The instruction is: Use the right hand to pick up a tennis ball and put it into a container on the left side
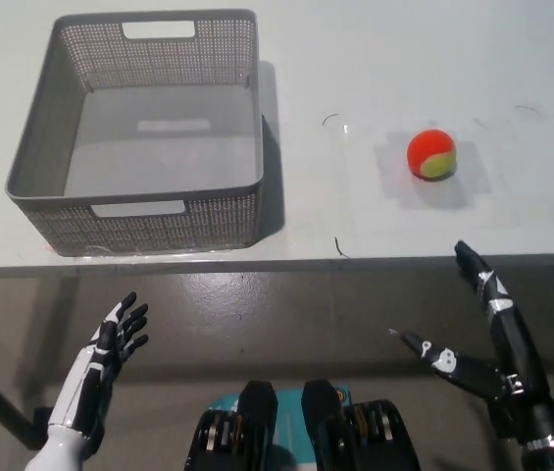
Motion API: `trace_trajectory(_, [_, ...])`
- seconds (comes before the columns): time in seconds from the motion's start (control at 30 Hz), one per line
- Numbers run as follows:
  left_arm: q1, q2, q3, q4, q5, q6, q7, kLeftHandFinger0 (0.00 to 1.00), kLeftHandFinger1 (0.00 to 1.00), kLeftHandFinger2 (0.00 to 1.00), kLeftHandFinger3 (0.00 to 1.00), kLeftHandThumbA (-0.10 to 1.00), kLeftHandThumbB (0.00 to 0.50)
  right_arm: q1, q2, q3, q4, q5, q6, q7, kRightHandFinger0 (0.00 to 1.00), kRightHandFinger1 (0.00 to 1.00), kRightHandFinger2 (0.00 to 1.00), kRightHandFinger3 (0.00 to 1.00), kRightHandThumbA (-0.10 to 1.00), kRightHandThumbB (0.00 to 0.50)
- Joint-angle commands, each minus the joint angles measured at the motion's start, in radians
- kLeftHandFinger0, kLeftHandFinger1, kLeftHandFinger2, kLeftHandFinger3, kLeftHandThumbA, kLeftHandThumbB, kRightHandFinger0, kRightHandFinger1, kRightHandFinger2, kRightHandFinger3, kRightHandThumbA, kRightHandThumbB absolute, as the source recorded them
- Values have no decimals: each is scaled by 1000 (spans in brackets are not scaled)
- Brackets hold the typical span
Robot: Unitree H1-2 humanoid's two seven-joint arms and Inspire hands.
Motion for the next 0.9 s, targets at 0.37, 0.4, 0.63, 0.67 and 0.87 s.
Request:
trace_trajectory(0.37, [-21,18,1,-38,-13,-7,-21,1000,1000,1000,1000,1000,6,-518,-123,-4,-140,-468,437,61,1000,1000,1000,1000,823,477])
trace_trajectory(0.4, [-21,18,1,-38,-13,-7,-21,1000,1000,1000,1000,1000,4,-519,-124,-1,-141,-469,443,61,1000,1000,1000,1000,822,478])
trace_trajectory(0.63, [-20,20,0,-36,-11,-10,-22,1000,1000,1000,1000,1000,0,-703,-151,43,72,-512,491,29,1000,1000,1000,1000,891,500])
trace_trajectory(0.67, [-20,21,0,-36,-11,-10,-21,1000,1000,1000,1000,1000,0,-715,-152,48,89,-514,495,25,1000,1000,1000,1000,893,500])
trace_trajectory(0.87, [-20,19,1,-41,-14,-5,-20,1000,1000,1000,1000,1000,0,-819,-162,80,228,-513,516,15,1000,1000,1000,1000,901,500])
